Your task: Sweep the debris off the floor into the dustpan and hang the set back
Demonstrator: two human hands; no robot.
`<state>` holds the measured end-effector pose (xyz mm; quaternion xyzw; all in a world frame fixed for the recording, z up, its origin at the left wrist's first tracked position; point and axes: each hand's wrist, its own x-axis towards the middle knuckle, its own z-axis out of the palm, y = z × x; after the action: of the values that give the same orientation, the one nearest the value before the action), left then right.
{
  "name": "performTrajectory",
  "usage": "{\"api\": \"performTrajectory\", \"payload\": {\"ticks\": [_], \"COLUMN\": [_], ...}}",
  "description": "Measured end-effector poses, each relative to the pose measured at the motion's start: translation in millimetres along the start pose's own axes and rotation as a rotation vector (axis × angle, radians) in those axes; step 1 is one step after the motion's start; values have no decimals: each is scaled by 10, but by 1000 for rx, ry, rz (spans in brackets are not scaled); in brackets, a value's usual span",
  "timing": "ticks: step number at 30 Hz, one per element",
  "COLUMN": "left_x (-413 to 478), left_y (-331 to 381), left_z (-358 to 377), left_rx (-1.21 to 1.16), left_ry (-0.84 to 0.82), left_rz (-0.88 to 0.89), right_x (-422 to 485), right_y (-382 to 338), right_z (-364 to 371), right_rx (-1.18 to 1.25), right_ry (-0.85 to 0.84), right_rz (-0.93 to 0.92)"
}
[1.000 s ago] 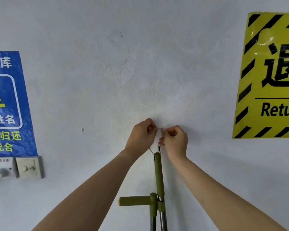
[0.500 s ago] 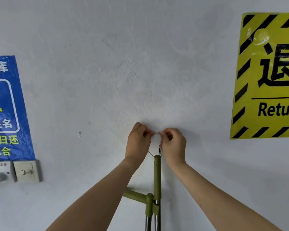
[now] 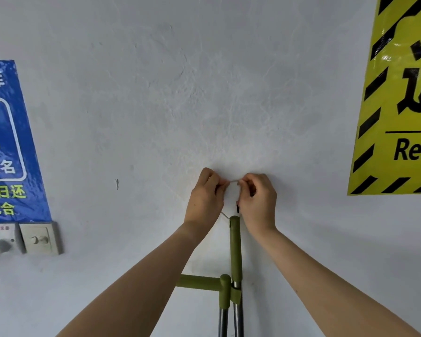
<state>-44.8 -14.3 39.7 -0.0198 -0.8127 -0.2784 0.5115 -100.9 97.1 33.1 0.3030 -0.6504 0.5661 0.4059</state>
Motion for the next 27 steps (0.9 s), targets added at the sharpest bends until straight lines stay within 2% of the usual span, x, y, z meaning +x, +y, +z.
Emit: {"api": "performTrajectory", "payload": {"ticks": [7, 13, 18, 23, 27], "left_x": [-22, -52, -92, -74, -39], "left_y": [-35, -57, -42, -15, 46], "left_z": [-61, -58, -95, -167, -180], "left_rx": [64, 130, 127, 297, 288], "left_ry": [-18, -68, -145, -154, -129], "left_rz": [156, 223, 197, 236, 134], "right_x": [-6, -61, -62, -28, 40], "right_y": [45, 91, 54, 48, -2], "right_z": [8, -38, -44, -79, -124], "right_rx": [8, -24, -35, -61, -125], "right_ry": [-5, -51, -73, -159, -239], "right_rz": [19, 27, 45, 109, 194]}}
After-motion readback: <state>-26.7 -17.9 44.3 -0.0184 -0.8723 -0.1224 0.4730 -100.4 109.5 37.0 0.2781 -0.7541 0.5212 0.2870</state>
